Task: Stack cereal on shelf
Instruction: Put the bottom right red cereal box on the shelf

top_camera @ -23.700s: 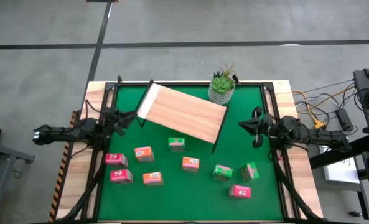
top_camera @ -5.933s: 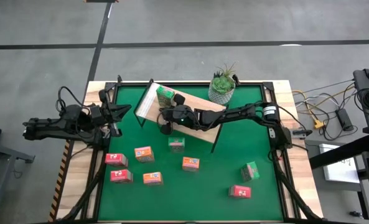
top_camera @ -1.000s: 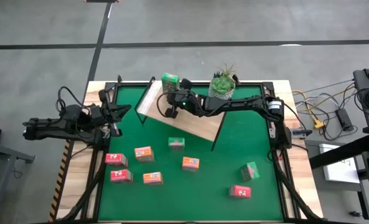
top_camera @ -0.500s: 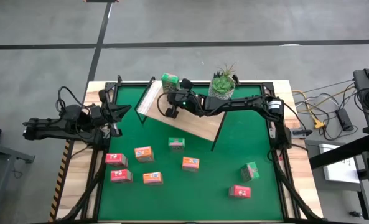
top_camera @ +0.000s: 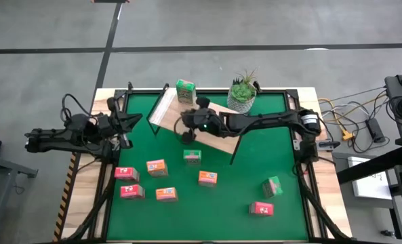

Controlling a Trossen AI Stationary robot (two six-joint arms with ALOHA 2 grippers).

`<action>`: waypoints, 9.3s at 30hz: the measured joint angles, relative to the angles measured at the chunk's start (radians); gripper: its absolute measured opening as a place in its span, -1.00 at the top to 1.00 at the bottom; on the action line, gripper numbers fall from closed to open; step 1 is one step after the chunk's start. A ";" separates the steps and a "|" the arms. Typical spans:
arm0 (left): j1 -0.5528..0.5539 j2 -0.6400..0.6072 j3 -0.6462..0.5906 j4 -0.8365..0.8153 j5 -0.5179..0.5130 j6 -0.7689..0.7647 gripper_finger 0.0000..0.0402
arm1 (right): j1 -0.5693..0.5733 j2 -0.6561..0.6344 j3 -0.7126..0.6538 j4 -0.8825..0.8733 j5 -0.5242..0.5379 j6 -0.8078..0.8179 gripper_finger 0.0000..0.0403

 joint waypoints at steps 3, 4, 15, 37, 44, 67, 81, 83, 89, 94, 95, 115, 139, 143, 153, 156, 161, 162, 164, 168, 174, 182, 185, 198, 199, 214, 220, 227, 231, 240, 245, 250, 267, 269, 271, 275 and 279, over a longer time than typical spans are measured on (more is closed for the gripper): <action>0.000 0.000 0.000 0.016 0.006 -0.026 1.00 | 0.051 -0.060 0.000 -0.122 -0.047 0.053 0.96; 0.000 0.000 0.000 0.017 0.014 -0.038 1.00 | 0.069 -0.081 0.000 -0.168 -0.067 0.074 0.96; 0.000 0.033 -0.016 0.056 0.269 -0.269 1.00 | 0.205 -0.246 0.001 -0.530 -0.503 0.571 0.96; -0.134 0.217 -0.046 0.255 0.297 -0.422 1.00 | 0.758 -0.252 -0.014 -1.014 -0.359 1.086 0.96; -0.221 0.314 -0.046 0.359 0.298 -0.410 1.00 | 0.805 -0.249 -0.037 -1.026 -0.324 1.065 0.96; -0.253 0.379 -0.046 0.415 0.298 -0.419 1.00 | 0.888 -0.250 -0.107 -1.054 -0.335 1.332 -0.31; -0.253 0.379 -0.046 0.416 0.297 -0.415 1.00 | 0.946 -0.241 -0.212 -1.001 -0.308 1.388 -0.41; -0.253 0.379 -0.046 0.416 0.297 -0.412 1.00 | 0.946 -0.240 -0.210 -0.996 -0.306 1.378 -0.39; -0.253 0.379 -0.046 0.415 0.297 -0.412 1.00 | 0.946 -0.239 -0.184 -0.997 -0.319 1.378 -0.33; -0.253 0.379 -0.046 0.415 0.297 -0.412 1.00 | 0.946 -0.238 -0.177 -1.002 -0.320 1.378 -0.28; -0.253 0.380 -0.046 0.415 0.297 -0.412 1.00 | 0.946 -0.238 -0.177 -1.005 -0.320 1.377 -0.26; -0.253 0.380 -0.046 0.414 0.297 -0.412 1.00 | 0.946 -0.256 -0.177 -1.053 -0.327 1.384 -0.22; -0.253 0.386 -0.046 0.414 0.297 -0.412 1.00 | 0.946 -0.181 -0.182 -1.025 -0.300 1.409 -0.19; -0.253 0.386 -0.046 0.414 0.297 -0.412 1.00 | 0.946 -0.179 -0.183 -1.024 -0.301 1.419 -0.12; -0.253 0.386 -0.046 0.414 0.297 -0.412 1.00 | 0.945 -0.178 -0.183 -1.019 -0.300 1.430 0.13; -0.253 0.386 -0.046 0.414 0.297 -0.412 1.00 | 0.945 -0.178 -0.183 -1.017 -0.300 1.444 0.19; -0.253 0.386 -0.046 0.414 0.297 -0.412 1.00 | 0.945 -0.178 -0.183 -1.014 -0.300 1.485 0.24; -0.253 0.386 -0.046 0.414 0.297 -0.413 1.00 | 0.945 -0.178 -0.183 -1.009 -0.300 1.488 0.24; -0.253 0.386 -0.046 0.414 0.297 -0.413 1.00 | 0.945 -0.178 -0.179 -1.007 -0.300 1.491 0.24; -0.253 0.386 -0.046 0.415 0.297 -0.413 1.00 | 0.932 -0.185 -0.138 -1.004 -0.301 1.492 0.24; -0.253 0.386 -0.046 0.416 0.297 -0.413 1.00 | 0.898 -0.203 -0.048 -1.011 -0.291 1.457 0.24; -0.253 0.386 -0.046 0.417 0.297 -0.412 1.00 | 0.825 -0.249 0.071 -1.026 -0.155 1.313 0.24; -0.253 0.386 -0.046 0.418 0.297 -0.408 1.00 | 0.782 -0.250 0.140 -1.025 -0.054 1.182 0.24; -0.253 0.386 -0.046 0.420 0.297 -0.404 1.00 | 0.403 -0.233 0.381 -1.025 -0.054 0.728 0.24; -0.253 0.386 -0.046 0.420 0.297 -0.404 1.00 | 0.366 -0.227 0.391 -1.025 -0.075 0.696 0.24; -0.253 0.385 -0.046 0.422 0.297 -0.396 1.00 | -0.079 -0.206 0.403 -0.991 -0.196 0.342 0.24; -0.253 0.380 -0.046 0.429 0.297 -0.384 1.00 | -0.116 -0.163 0.402 -1.014 -0.260 0.301 0.24; -0.253 0.375 -0.045 0.447 0.297 -0.361 1.00 | -0.116 -0.132 0.402 -1.042 -0.278 0.289 0.24; -0.253 0.373 -0.045 0.458 0.297 -0.349 1.00 | -0.119 -0.115 0.402 -1.058 -0.275 0.291 0.24; -0.253 0.373 -0.045 0.459 0.296 -0.345 1.00 | -0.122 -0.087 0.402 -1.053 -0.279 0.296 0.17; -0.253 0.373 -0.045 0.459 0.296 -0.345 1.00 | -0.123 -0.087 0.402 -1.052 -0.276 0.302 0.04; -0.253 0.373 -0.045 0.459 0.296 -0.345 1.00 | -0.128 -0.087 0.404 -1.013 -0.276 0.300 -0.05; -0.253 0.372 -0.045 0.459 0.296 -0.345 1.00 | -0.115 -0.095 0.529 -0.961 -0.274 0.282 0.05; -0.253 0.373 -0.045 0.459 0.296 -0.343 1.00 | -0.098 -0.095 0.547 -0.941 -0.274 0.258 0.12; -0.253 0.372 -0.045 0.459 0.296 -0.341 1.00 | -0.084 -0.095 0.554 -0.915 -0.274 0.248 0.21; -0.253 0.372 -0.045 0.459 0.296 -0.341 1.00 | -0.065 -0.095 0.552 -0.872 -0.275 0.209 0.40; -0.253 0.372 -0.045 0.459 0.296 -0.341 1.00 | -0.064 -0.095 0.547 -0.873 -0.286 0.198 0.48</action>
